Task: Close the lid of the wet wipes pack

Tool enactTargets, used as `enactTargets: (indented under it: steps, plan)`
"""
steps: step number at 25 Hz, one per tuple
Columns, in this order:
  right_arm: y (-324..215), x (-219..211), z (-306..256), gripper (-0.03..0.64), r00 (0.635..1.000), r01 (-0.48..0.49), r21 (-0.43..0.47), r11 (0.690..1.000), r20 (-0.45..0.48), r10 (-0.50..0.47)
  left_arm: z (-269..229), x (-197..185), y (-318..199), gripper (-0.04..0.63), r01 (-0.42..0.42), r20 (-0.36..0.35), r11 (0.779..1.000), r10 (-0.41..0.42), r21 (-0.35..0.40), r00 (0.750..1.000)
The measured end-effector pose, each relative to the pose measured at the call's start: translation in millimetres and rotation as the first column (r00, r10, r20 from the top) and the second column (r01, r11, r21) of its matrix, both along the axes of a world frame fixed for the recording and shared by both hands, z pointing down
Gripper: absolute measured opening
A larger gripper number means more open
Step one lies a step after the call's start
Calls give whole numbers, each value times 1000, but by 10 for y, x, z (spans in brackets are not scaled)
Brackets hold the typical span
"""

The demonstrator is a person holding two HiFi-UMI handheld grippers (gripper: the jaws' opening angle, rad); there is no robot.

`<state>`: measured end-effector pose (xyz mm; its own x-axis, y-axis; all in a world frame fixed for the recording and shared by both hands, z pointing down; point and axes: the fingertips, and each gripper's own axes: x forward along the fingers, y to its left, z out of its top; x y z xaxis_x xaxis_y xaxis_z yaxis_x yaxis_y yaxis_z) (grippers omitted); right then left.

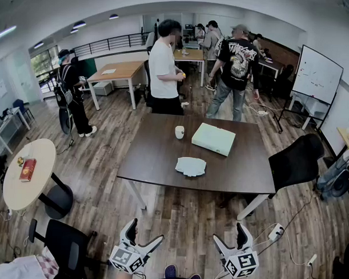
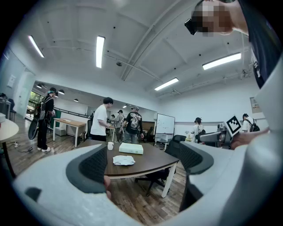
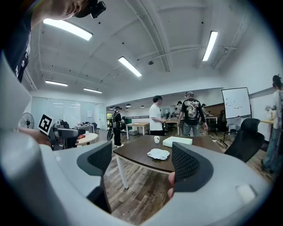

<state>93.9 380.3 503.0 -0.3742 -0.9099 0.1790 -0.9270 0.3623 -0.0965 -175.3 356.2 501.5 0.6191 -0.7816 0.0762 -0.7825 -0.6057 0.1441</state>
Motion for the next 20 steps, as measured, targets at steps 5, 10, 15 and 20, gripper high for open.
enactTargets:
  steps: [5, 10, 15, 20]
  plan:
    - [3, -124, -19, 433, 1000, 6, -8, 1000, 19, -6, -17, -109, 30, 499, -2, -10, 1000, 2, -1, 1000]
    - [-74, -216, -120, 433, 1000, 2, 38, 999, 30, -3, -86, -146, -21, 499, -18, -10, 999, 18, 29, 1000]
    - [-172, -297, -182, 460, 995, -25, 58, 998, 94, 20, -105, -240, -120, 499, -30, -8, 999, 31, 32, 999]
    - [-115, -367, -174, 459, 997, -53, 57, 997, 54, 50, -79, -295, -150, 504, -61, -21, 998, 61, 32, 998]
